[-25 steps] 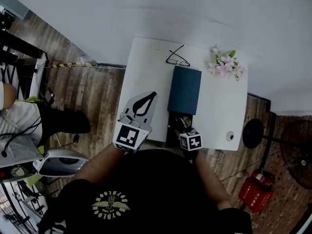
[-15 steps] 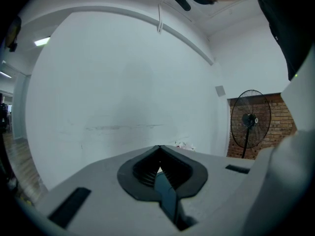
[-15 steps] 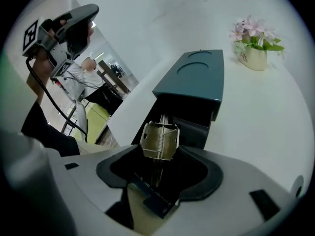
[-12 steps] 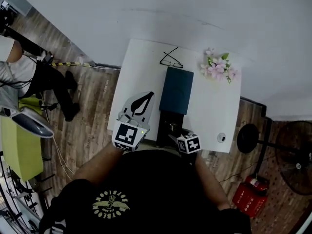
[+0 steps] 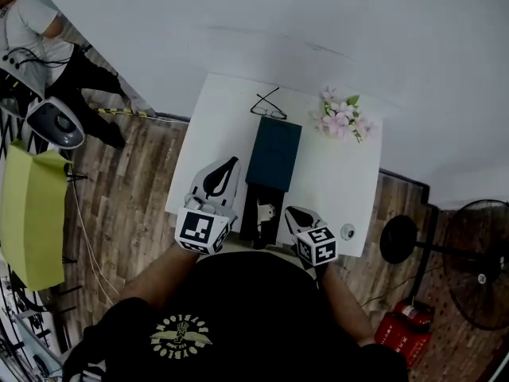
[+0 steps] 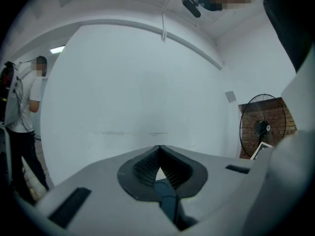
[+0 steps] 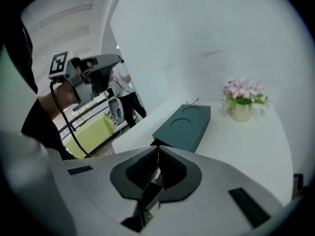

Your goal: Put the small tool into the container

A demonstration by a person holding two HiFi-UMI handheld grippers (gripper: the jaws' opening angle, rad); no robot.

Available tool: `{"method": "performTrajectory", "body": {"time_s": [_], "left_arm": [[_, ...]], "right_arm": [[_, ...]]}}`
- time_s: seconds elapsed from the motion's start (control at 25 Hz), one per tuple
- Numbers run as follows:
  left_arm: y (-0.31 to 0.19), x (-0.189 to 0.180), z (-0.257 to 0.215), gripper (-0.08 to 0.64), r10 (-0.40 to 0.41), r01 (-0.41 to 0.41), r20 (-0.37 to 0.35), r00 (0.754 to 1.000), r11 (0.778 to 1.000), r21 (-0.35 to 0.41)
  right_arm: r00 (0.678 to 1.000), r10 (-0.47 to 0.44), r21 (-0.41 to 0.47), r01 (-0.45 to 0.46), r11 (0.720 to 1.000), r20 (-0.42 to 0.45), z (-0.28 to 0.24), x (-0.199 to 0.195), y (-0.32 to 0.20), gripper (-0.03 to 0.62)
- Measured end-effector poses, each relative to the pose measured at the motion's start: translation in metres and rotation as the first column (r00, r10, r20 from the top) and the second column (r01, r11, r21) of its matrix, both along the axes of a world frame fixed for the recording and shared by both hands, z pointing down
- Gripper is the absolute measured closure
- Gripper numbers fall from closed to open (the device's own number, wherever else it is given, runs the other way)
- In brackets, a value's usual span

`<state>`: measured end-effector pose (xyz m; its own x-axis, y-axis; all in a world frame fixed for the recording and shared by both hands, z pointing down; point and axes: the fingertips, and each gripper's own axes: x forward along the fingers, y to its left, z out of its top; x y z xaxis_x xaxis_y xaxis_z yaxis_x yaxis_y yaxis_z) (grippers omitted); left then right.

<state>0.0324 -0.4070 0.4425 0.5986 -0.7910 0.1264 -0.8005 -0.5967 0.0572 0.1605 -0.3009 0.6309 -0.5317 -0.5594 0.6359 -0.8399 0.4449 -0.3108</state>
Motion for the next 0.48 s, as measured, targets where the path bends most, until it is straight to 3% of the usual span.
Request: {"method": "performTrajectory", "body": {"time_s": [0.28,0.48], "left_arm": [[0.016,0.008,-0.019,0.554,-0.032,0.033,-0.085,0.996,0.999,0.000],[0.028,0.017,-0.032,0.554,-0.023,0.025,-0.059,0.998,0.999,0.021]], "right_arm": [[0.999,0.041,0.194,-0.046,0.980,0.026,-0.080,0.035,-0.013,0.592],[0.997,0.069,0.353,-0.078,0.932,0.038,-0.142,0.062,-0.026,0.594]]}}
